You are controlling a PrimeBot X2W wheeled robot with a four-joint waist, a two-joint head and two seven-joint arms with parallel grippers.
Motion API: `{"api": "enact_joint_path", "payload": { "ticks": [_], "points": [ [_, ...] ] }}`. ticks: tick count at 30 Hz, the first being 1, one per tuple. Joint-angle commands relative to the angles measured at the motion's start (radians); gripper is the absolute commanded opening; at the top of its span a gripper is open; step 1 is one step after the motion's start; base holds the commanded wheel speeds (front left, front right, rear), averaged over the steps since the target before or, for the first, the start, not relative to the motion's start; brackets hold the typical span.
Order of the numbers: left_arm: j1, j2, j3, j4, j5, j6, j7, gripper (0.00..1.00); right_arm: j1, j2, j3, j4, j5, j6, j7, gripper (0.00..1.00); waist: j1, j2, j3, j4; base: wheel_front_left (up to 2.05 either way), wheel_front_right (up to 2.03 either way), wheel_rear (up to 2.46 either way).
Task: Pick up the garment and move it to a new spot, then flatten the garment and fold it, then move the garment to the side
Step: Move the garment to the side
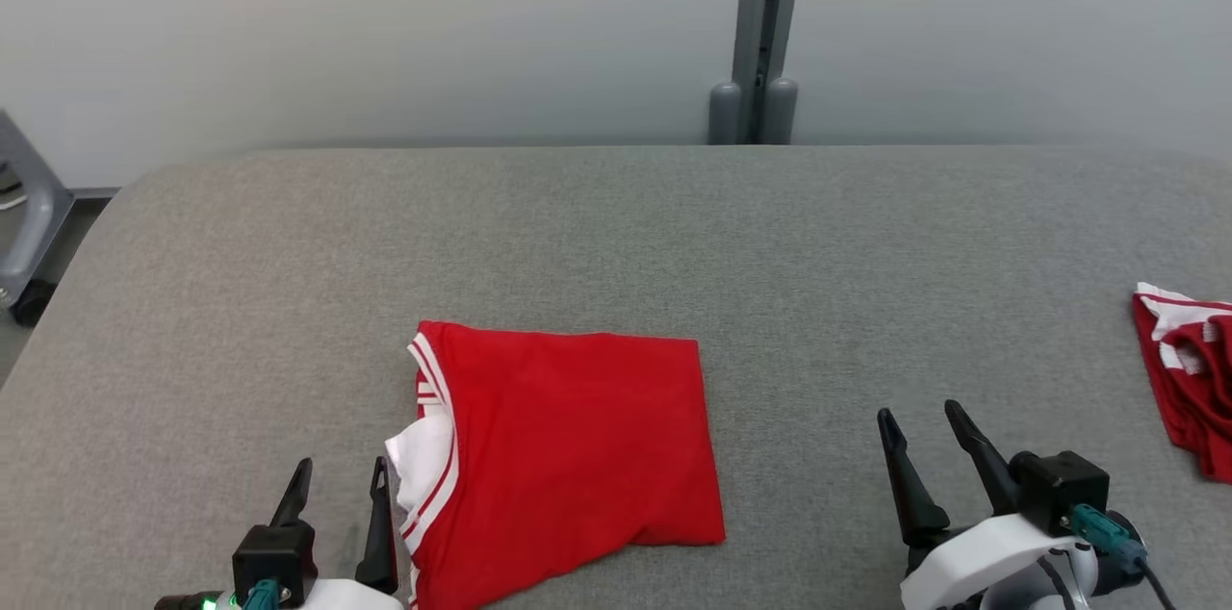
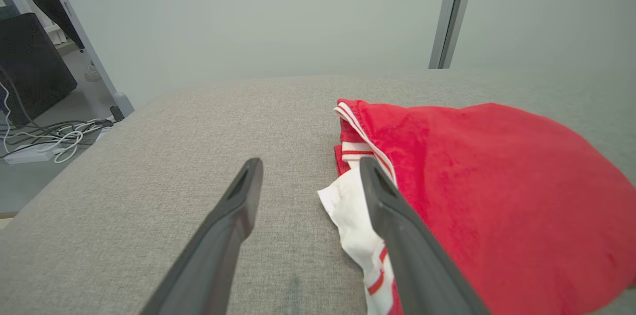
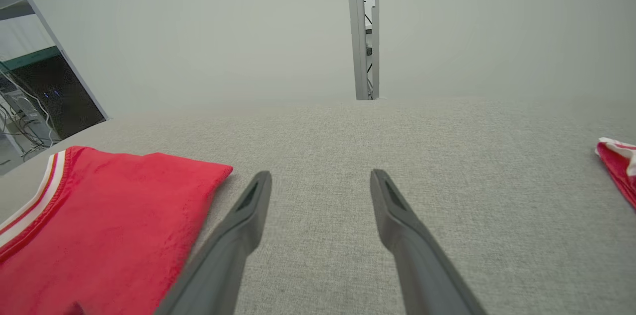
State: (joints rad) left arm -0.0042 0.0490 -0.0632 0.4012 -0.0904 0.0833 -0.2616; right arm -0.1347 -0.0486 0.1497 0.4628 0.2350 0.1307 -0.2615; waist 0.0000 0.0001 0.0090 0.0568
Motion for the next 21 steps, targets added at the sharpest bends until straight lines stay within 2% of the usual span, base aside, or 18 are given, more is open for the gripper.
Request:
{"api": "enact_joint_path", "payload": {
  "ticks": [1,12,21],
  "points": [
    [-0.019,0.004,-0.002,-0.003,-0.008,-0.002,-0.005,1.00,-0.011,-0.005,0.003,0.002,-0.007,0.000,-0.005,1.00,0.0000,-0.0001,0.024,0.027,0.00,0.00,0.00],
    [-0.051,0.004,-0.052,0.000,-0.034,0.014,-0.005,1.00,-0.078,-0.006,0.117,0.085,0.017,0.000,-0.005,1.00,0.0000,-0.0001,0.084,0.165,0.00,0.00,0.00],
    [-0.064,0.004,-0.083,-0.008,-0.057,0.023,-0.005,1.00,-0.142,-0.006,0.161,0.195,0.057,0.000,-0.005,1.00,0.0000,-0.0001,0.124,0.242,0.00,0.00,0.00]
  ]
}}
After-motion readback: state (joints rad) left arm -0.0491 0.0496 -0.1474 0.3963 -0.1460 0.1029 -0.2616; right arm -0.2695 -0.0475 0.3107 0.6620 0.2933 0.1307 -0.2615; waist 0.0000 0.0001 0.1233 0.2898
